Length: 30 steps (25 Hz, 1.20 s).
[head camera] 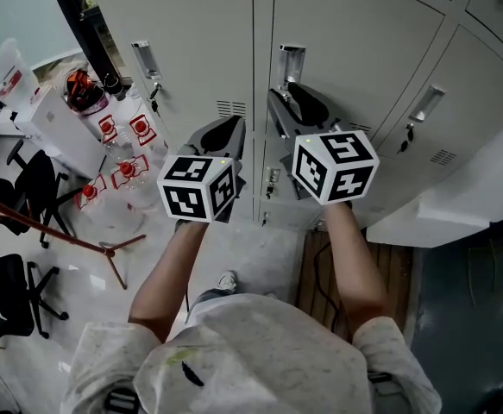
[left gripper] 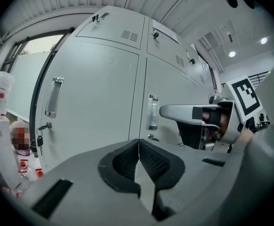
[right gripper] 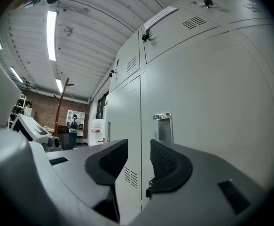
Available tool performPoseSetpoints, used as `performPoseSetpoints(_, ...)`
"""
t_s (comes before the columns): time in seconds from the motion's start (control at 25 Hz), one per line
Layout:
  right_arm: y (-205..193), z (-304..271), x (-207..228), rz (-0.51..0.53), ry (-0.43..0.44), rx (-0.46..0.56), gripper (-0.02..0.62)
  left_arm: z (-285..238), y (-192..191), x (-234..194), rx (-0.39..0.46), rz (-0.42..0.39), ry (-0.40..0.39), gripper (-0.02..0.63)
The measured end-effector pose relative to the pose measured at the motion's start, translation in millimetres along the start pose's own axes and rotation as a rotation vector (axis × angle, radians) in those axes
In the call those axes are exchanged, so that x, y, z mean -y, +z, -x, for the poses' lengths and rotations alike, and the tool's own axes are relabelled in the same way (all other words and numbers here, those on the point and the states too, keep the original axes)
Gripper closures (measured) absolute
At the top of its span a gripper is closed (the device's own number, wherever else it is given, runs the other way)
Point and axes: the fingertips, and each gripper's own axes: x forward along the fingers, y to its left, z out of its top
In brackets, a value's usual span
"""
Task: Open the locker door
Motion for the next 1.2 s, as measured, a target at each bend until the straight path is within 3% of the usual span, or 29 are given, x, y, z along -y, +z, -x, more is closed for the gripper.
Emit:
performPoseSetpoints(0.56, 7.6, -37.6, 13.5, 0.026, -0.134, 0.006, 0.378, -25.4, 11.7, -27.9, 0.014, -0.002, -0.104, 0.597)
performPoseSetpoints(1.08, 2.5, -50.0, 17.0, -0.013, -0.145, -0.006, 0.373, -30.0, 5.2, -32.5, 0.003, 0.009, -0.162, 0.597)
performPoseSetpoints(1.2, 2.5, -46.1, 21.8, 0.005, -0.177, -0.006, 0.421, -30.0, 4.0, -32.8, 0.001, 0.013, -0.176, 0.597)
